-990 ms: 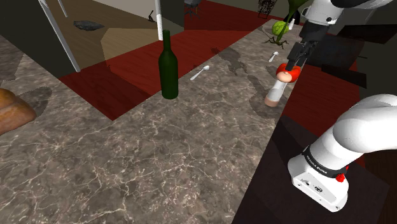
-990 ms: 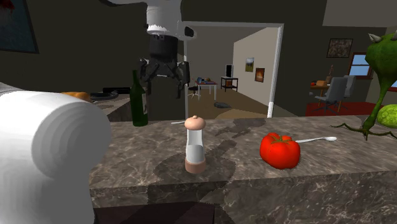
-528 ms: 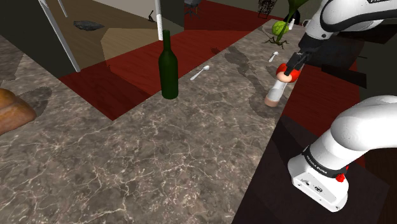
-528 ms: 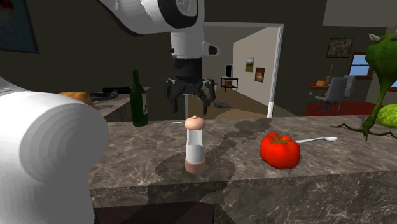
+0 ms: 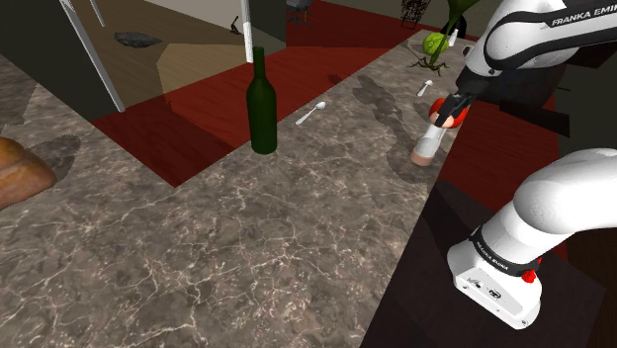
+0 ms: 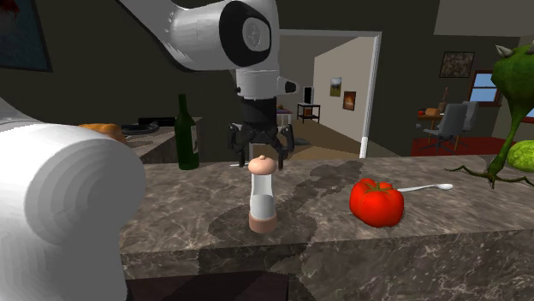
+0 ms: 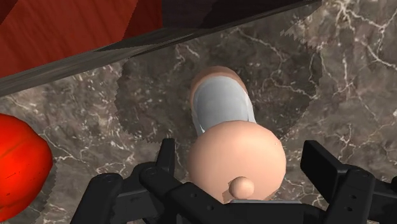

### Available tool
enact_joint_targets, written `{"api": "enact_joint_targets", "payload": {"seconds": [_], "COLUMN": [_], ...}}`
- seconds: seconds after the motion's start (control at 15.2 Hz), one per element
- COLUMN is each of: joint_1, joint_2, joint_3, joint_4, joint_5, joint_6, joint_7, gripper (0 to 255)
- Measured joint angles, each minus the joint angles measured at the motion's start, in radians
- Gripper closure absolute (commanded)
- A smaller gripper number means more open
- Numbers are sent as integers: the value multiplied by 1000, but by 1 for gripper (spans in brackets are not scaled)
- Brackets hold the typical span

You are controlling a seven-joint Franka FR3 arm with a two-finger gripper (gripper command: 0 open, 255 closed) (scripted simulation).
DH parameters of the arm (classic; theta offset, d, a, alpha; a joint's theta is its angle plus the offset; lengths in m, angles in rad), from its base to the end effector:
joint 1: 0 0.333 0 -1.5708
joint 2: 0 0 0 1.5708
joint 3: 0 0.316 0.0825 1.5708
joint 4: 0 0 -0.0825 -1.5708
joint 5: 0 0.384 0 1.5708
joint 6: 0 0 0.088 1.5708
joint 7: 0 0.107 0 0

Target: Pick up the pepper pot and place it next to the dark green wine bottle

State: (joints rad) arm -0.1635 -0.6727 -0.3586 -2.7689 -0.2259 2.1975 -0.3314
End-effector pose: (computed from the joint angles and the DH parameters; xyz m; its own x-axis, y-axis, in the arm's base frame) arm 0.2986 -0.1692 0.3993 0.9961 0.0004 0.0886 0.0003 -1.0000 0.0013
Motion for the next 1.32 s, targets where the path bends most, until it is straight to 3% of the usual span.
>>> {"api": "enact_joint_targets", "payload": {"seconds": [0.46, 0.53, 1.32], "joint_1": [0, 0, 1], "joint_2": [7, 7, 0], "joint_3": [-3, -3, 1], "joint_4": [-7, -7, 4], "joint_5": [-2, -2, 1], "joint_6": [15, 15, -3], "joint_7": [-1, -1, 1], "gripper": [0, 255, 255]}}
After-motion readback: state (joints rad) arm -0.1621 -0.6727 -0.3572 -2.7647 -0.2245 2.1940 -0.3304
